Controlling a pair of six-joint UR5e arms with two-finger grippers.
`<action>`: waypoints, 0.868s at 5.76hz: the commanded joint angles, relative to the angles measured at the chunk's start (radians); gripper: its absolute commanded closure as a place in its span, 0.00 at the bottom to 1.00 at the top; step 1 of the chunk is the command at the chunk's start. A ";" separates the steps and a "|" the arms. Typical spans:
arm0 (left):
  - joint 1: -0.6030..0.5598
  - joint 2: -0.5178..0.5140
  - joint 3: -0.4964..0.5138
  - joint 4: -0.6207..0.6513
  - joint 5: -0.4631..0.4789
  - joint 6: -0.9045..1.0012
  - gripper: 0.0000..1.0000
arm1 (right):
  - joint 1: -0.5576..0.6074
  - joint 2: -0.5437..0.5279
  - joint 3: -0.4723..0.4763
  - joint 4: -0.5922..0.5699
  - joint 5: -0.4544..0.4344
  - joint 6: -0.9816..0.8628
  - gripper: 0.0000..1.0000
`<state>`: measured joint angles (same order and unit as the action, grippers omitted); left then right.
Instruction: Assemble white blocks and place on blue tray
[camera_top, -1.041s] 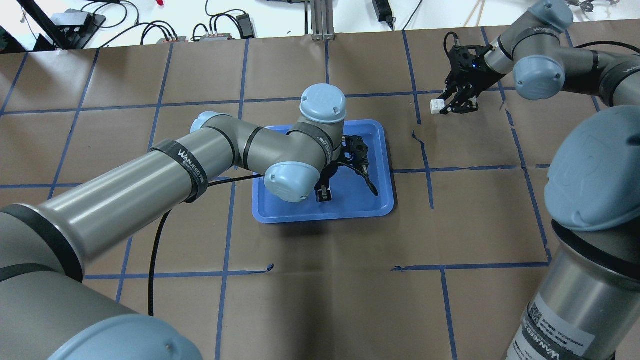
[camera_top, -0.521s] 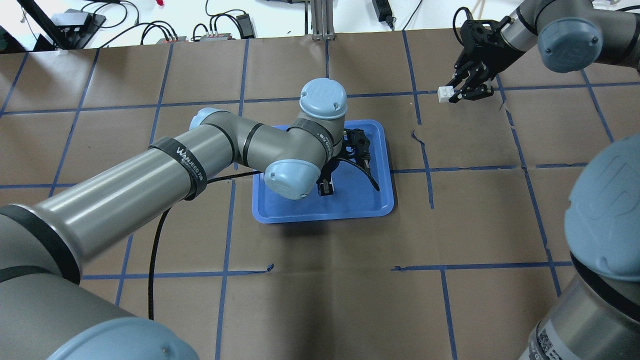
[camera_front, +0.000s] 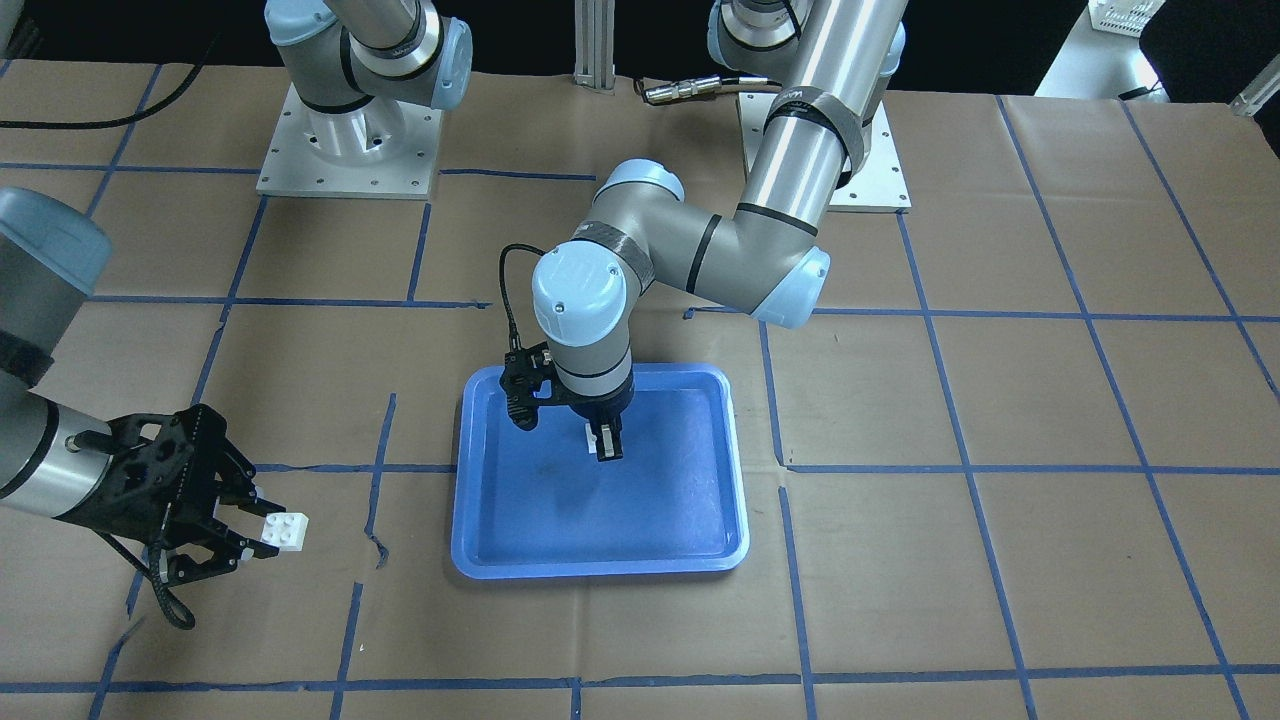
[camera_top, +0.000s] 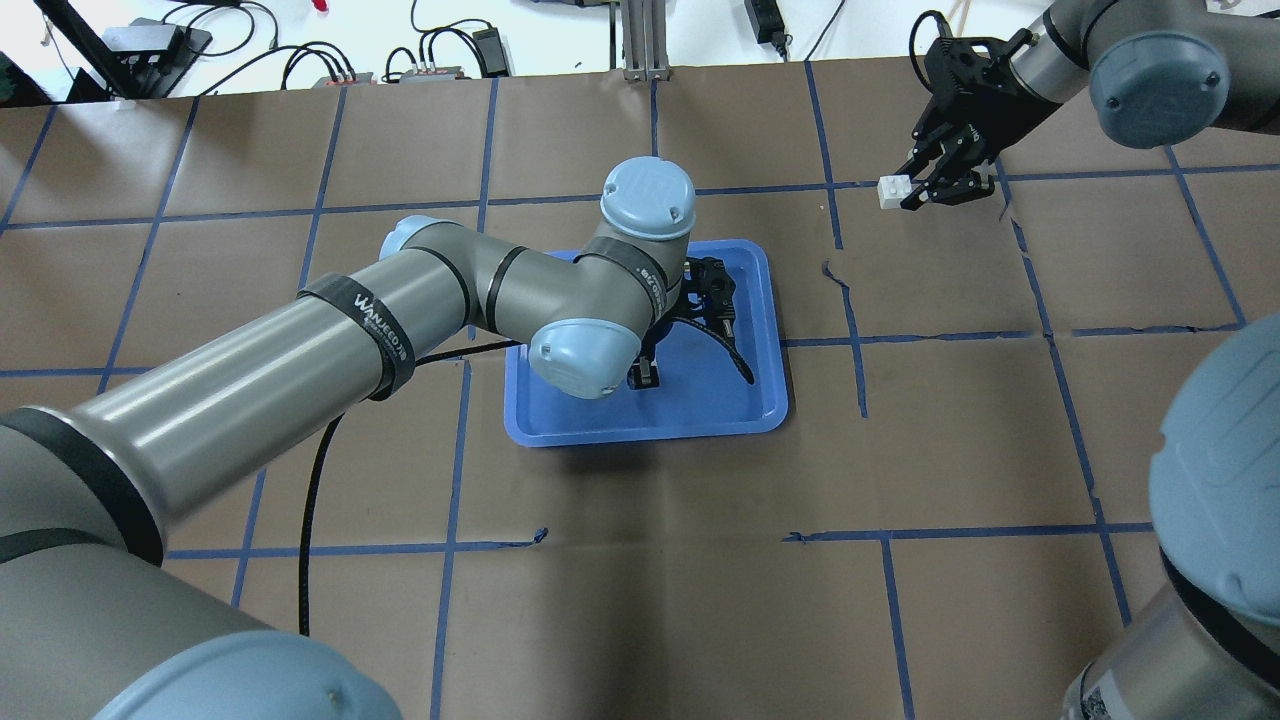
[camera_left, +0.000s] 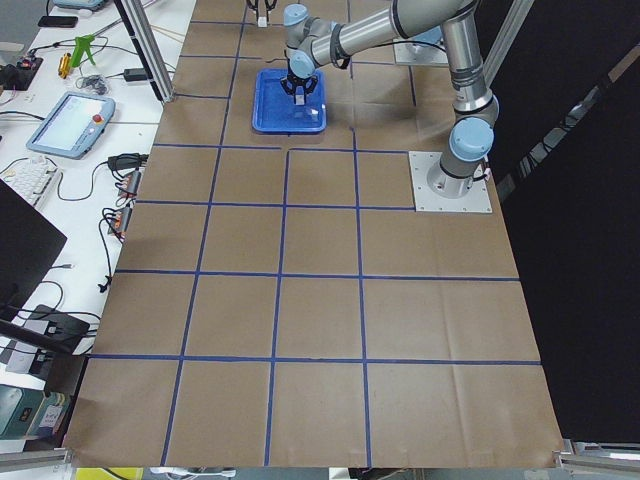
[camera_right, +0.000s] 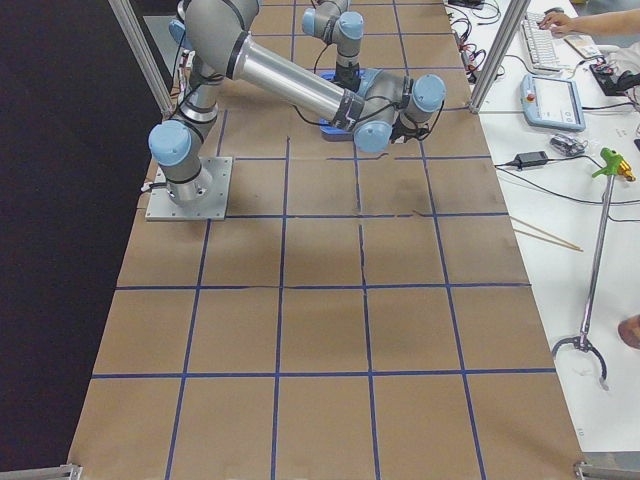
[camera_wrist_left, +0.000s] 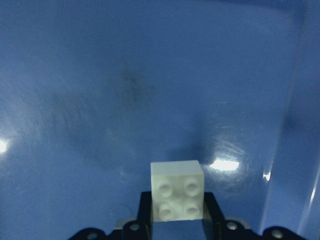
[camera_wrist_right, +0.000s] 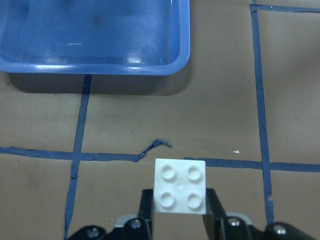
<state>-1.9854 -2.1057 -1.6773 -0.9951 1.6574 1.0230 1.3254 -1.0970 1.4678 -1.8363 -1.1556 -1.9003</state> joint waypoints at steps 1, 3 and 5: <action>0.000 0.001 -0.002 0.010 0.002 0.002 0.02 | 0.000 -0.006 0.005 -0.003 0.000 0.003 0.77; 0.000 0.012 -0.005 0.009 0.007 0.002 0.01 | 0.000 -0.007 0.026 -0.003 0.002 0.006 0.76; 0.016 0.114 0.065 -0.130 0.004 -0.001 0.01 | 0.002 -0.038 0.092 -0.009 0.002 0.013 0.74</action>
<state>-1.9786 -2.0438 -1.6453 -1.0397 1.6641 1.0223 1.3259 -1.1196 1.5271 -1.8425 -1.1544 -1.8908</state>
